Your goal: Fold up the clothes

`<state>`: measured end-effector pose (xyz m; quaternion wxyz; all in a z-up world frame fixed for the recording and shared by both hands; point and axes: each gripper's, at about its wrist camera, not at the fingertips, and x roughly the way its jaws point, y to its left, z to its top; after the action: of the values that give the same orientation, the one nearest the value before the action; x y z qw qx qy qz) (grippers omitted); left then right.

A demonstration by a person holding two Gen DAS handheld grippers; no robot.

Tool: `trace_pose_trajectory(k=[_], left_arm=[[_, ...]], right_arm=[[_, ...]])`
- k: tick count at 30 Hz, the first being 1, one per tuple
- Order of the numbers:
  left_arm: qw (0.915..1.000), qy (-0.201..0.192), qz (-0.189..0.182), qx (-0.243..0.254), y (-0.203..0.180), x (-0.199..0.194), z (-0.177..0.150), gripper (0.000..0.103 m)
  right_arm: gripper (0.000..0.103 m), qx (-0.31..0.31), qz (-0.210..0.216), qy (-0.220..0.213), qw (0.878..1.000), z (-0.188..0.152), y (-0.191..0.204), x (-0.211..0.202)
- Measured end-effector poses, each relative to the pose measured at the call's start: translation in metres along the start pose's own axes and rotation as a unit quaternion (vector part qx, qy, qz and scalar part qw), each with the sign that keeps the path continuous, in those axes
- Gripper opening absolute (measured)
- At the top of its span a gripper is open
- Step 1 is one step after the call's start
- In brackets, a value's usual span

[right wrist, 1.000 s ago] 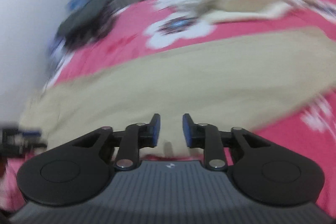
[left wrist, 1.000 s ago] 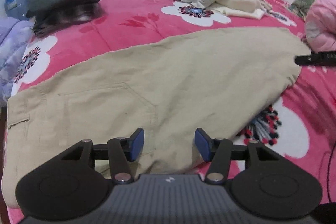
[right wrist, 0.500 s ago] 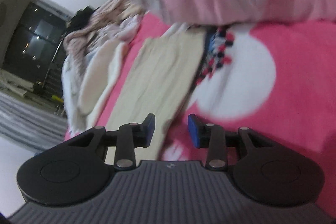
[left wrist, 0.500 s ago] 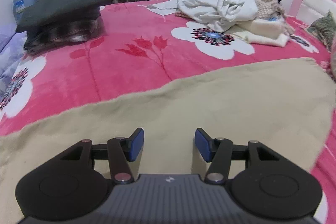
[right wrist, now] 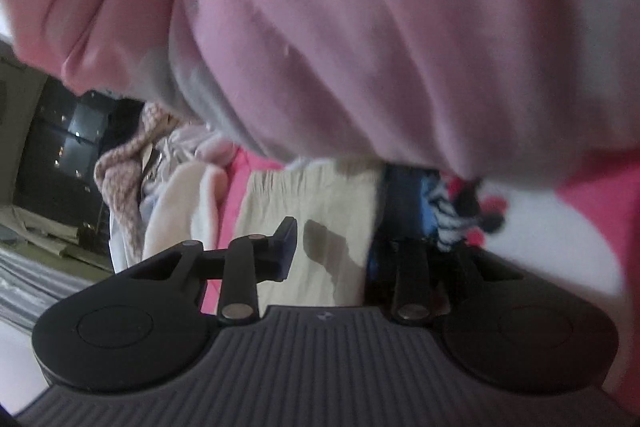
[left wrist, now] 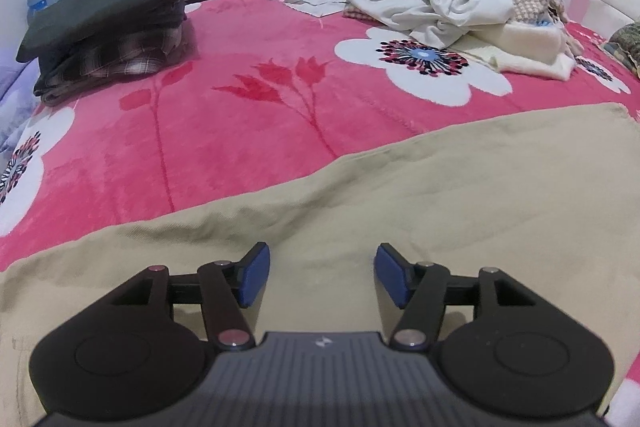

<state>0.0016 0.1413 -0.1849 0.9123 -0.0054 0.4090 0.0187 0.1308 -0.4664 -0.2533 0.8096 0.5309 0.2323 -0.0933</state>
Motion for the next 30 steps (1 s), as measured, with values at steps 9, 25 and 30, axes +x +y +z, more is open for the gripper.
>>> trace_pose_trajectory(k=[9, 25, 30], left_arm=[[1.0, -0.004, 0.005, 0.002, -0.002, 0.0, -0.001, 0.062], [0.9991, -0.007, -0.009, -0.041, 0.008, -0.008, -0.005, 0.06], [0.9971, -0.004, -0.021, -0.073, 0.019, -0.016, -0.009, 0.058]], right_arm=[[0.003, -0.074, 0.043, 0.006, 0.996, -0.023, 0.047, -0.023], [0.003, -0.221, 0.184, 0.143, 0.947, -0.15, 0.18, -0.076], [0.003, -0.229, 0.211, 0.205, 0.928, -0.207, 0.194, -0.087]])
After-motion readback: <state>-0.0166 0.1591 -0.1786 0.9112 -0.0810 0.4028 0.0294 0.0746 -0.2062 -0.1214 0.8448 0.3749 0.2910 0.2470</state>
